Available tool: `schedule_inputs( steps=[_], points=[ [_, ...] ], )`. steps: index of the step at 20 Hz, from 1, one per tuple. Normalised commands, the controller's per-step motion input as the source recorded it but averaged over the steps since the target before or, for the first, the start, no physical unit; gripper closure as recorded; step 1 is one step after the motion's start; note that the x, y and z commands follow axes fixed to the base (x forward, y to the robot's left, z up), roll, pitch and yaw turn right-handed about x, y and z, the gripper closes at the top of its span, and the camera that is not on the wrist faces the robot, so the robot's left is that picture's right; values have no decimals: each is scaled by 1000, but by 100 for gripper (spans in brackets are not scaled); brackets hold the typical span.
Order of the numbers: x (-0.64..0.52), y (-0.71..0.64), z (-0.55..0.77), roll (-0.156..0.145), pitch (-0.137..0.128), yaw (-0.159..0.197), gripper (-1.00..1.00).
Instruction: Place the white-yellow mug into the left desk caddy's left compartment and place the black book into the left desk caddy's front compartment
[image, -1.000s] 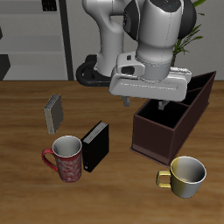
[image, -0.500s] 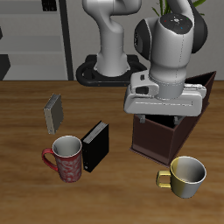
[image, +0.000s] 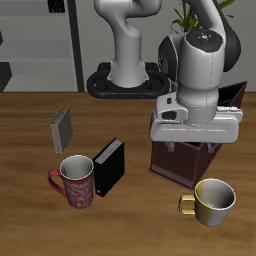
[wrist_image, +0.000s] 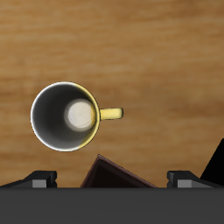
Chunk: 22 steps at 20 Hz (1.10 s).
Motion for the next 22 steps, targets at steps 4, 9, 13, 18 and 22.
schedule_inputs(
  steps=[4,9,13,18,22],
  points=[
    [109,150,-270,12,-23,-79,-100],
    [87,164,-279,-10,-38,-37,-100],
    [120,132,-534,-8,39,-31,-100],
    [128,-2,-460,-15,50,-37,-100],
    [48,-50,-403,11,67,-42,-100]
  ],
)
